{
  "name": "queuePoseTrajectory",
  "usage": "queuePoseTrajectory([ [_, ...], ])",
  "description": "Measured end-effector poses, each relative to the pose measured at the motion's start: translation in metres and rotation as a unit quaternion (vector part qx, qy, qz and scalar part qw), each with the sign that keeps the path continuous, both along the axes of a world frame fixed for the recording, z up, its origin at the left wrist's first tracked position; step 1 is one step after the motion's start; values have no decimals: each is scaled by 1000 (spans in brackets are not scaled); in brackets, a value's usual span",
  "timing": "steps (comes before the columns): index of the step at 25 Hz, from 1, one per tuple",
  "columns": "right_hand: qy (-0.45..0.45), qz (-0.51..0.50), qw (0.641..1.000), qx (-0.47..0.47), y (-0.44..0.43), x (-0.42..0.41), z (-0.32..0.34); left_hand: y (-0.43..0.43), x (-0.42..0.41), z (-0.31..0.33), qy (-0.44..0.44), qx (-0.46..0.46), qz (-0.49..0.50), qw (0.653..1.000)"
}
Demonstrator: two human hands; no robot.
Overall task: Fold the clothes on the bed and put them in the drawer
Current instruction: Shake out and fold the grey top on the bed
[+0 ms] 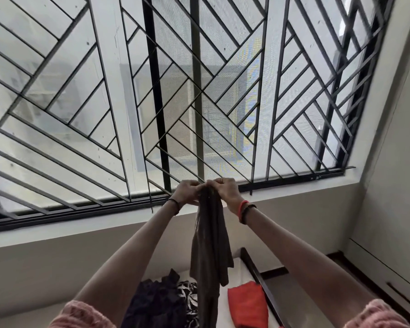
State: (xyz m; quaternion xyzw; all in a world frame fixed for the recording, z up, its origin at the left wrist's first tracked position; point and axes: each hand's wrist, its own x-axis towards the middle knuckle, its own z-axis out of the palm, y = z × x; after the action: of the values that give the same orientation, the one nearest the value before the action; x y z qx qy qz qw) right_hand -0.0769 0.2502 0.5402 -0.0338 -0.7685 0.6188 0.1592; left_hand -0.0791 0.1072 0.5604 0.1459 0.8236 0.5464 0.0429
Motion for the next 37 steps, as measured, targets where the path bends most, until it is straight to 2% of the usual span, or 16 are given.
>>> queuePoseTrajectory([
  [5, -26, 66, 996, -49, 2, 0, 5, 4, 6, 0, -64, 72, -11, 995],
  [8, -29, 77, 995, -61, 4, -2, 9, 6, 7, -2, -114, 153, -36, 981],
  [11, -51, 119, 983, -130, 5, 0, 19, 4, 7, -5, -104, 208, -64, 970],
  [15, -47, 164, 961, -216, 5, 5, 33, 2, 7, -1, -60, 234, -22, 970],
  [17, -45, 166, 957, -233, 6, 5, 36, 3, 6, 2, -24, 204, 7, 979],
  [20, -49, 187, 953, -235, 9, 4, 37, 3, 1, -1, 37, 153, -24, 987],
  [25, -35, 210, 951, -224, 10, 5, 39, 8, 4, -2, 65, 161, -20, 985],
  [27, -30, 206, 955, -211, 11, 6, 37, 7, 2, 2, 104, 113, -6, 988],
  [30, -34, 197, 965, -169, 13, 13, 30, 0, -5, 9, 169, -21, 17, 985],
  [33, -1, 202, 972, -123, 19, 18, 18, -8, -4, 18, 217, -173, 90, 957],
  [35, 32, 209, 976, -56, 21, 20, 10, -10, -5, 21, 247, -192, 111, 943],
  [37, 36, 231, 972, 5, 20, 22, 5, -11, -6, 23, 268, -161, 119, 942],
])
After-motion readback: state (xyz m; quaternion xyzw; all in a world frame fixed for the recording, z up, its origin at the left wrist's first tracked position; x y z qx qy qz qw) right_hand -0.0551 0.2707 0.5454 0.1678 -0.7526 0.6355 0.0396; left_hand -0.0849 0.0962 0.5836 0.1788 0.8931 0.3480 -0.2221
